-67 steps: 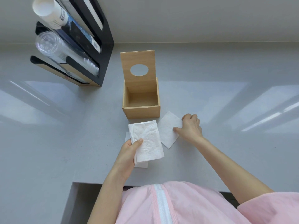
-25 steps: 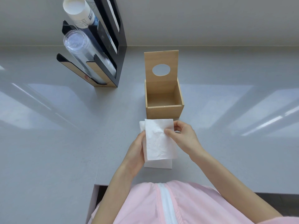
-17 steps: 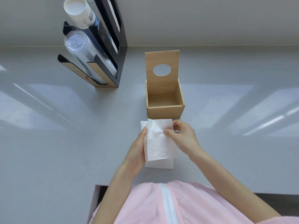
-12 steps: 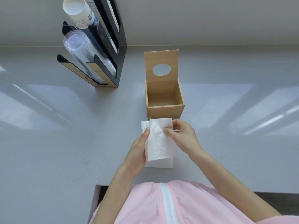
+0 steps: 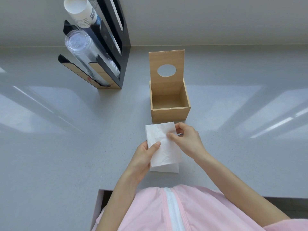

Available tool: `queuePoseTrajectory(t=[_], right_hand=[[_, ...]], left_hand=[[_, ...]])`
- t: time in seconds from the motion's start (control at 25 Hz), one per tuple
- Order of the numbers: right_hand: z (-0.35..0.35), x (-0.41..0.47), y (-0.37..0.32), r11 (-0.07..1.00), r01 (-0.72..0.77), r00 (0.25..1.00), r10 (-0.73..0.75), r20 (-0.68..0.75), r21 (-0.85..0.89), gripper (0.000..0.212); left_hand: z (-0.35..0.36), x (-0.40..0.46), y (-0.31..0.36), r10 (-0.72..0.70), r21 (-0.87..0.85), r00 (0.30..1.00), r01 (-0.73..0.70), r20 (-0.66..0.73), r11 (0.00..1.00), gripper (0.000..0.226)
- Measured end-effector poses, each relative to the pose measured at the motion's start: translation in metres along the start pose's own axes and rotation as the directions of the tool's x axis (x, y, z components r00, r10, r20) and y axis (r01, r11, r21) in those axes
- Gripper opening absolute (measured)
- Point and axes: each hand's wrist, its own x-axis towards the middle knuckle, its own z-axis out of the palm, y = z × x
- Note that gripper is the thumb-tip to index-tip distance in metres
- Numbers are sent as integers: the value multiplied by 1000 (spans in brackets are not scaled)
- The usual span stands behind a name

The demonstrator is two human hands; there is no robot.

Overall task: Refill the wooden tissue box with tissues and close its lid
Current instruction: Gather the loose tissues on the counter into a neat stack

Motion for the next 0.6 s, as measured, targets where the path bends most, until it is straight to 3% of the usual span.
queuePoseTrajectory(t=[0.28,0.4,0.6], right_hand=[[-3,7,6,1000,0,999,-1,-33,-18,6],[-9,10,19,962,2,999,-13,-37,-274,19],[1,9,29,802,48,991,34,126,-595,54]], left_hand=[[-7,-1,3,27,-32,998,-30,-65,999,20],[-16,-1,10,44,-102,987,-60,-153,993,16],[-26,-3,15,53,-135,978,-82,-204,988,18]])
